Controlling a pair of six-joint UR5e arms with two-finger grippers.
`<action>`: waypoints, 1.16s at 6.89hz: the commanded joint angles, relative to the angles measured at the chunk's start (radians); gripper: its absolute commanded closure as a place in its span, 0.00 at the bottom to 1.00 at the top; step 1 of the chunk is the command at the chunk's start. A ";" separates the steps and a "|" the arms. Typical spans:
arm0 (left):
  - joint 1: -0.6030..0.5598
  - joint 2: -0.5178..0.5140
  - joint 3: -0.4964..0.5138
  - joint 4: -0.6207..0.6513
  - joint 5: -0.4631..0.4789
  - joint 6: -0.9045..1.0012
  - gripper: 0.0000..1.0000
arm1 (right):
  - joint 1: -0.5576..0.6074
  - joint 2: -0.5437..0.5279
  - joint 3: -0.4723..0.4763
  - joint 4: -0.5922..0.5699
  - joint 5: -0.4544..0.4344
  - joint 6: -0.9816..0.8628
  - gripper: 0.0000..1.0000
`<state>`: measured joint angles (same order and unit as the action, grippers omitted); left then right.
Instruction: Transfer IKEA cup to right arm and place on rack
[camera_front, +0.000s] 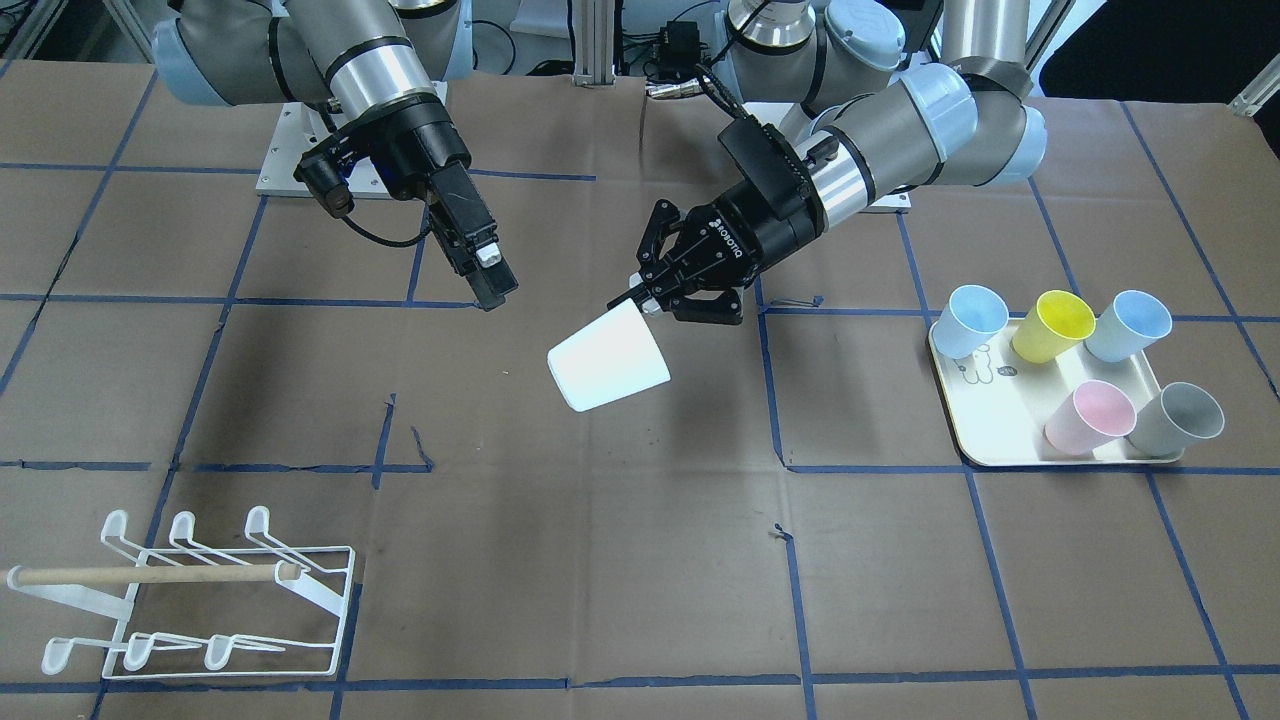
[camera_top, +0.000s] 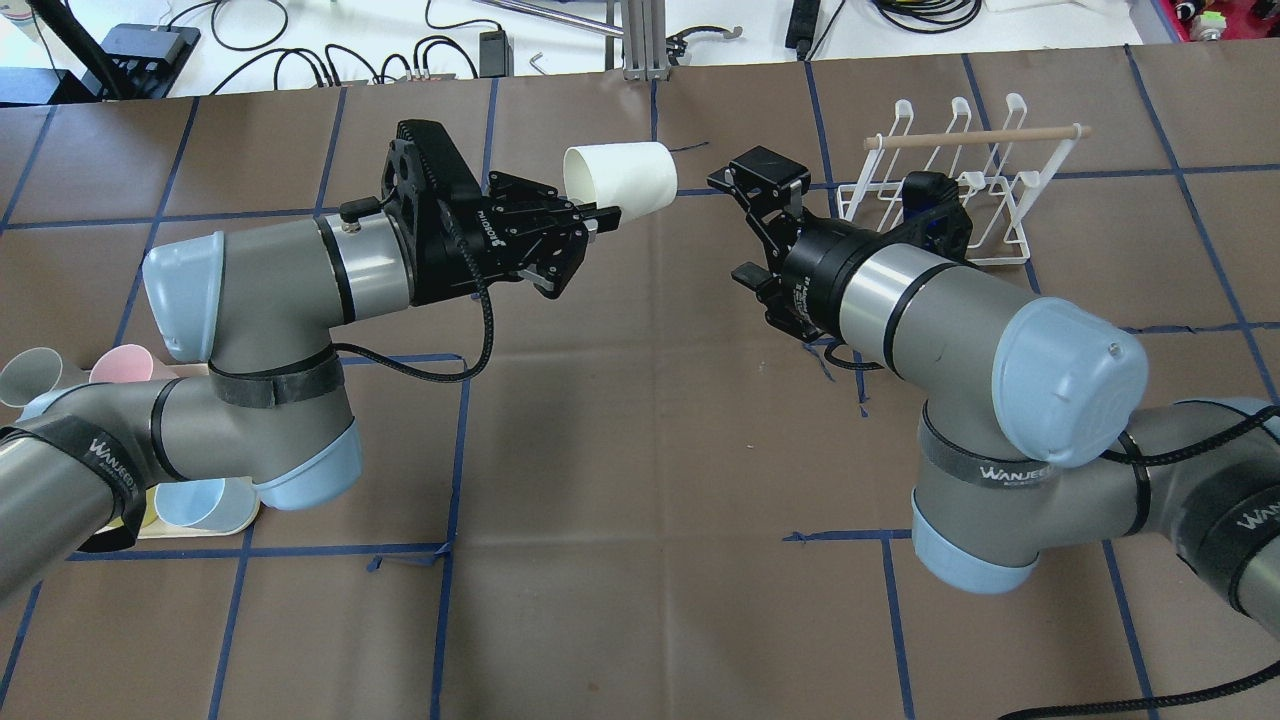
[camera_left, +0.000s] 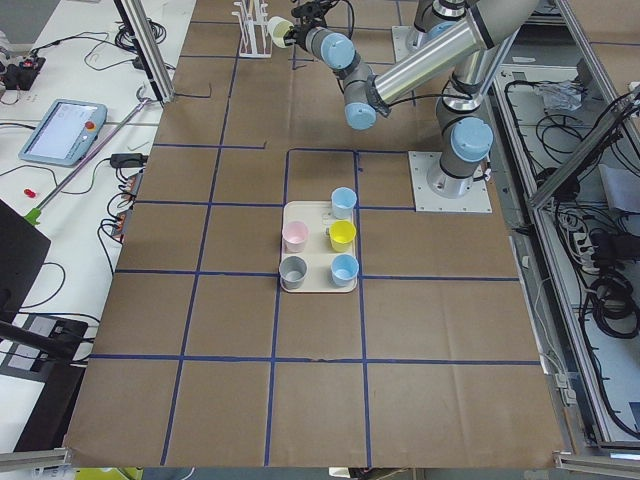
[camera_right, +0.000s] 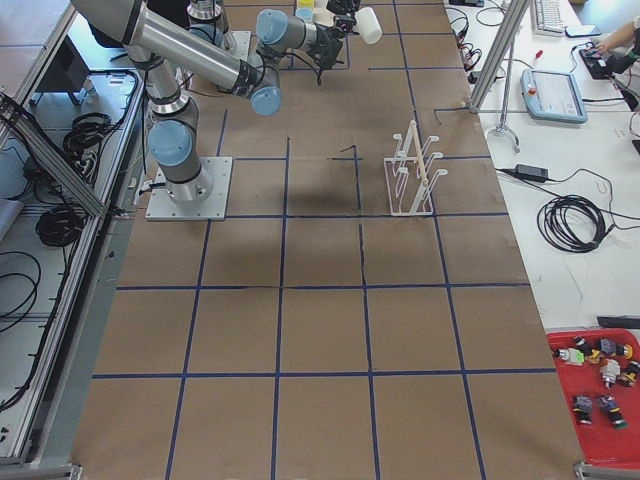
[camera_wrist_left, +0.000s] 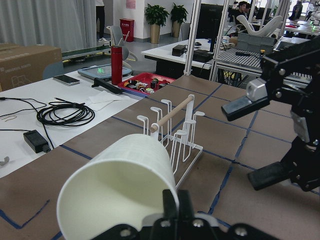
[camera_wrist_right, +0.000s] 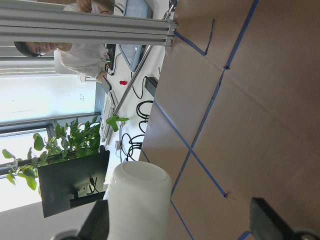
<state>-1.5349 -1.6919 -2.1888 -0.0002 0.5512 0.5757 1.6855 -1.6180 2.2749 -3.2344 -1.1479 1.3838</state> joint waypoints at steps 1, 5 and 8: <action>-0.004 0.001 -0.009 0.012 0.001 0.000 1.00 | 0.022 0.009 -0.006 -0.016 0.010 0.172 0.00; -0.004 0.001 -0.011 0.012 0.001 0.000 1.00 | 0.072 0.154 -0.124 -0.056 0.004 0.254 0.00; -0.005 0.001 -0.011 0.012 0.001 0.001 1.00 | 0.108 0.236 -0.211 -0.062 -0.007 0.291 0.01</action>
<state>-1.5399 -1.6904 -2.1997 0.0123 0.5522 0.5763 1.7843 -1.4071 2.0974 -3.2956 -1.1533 1.6688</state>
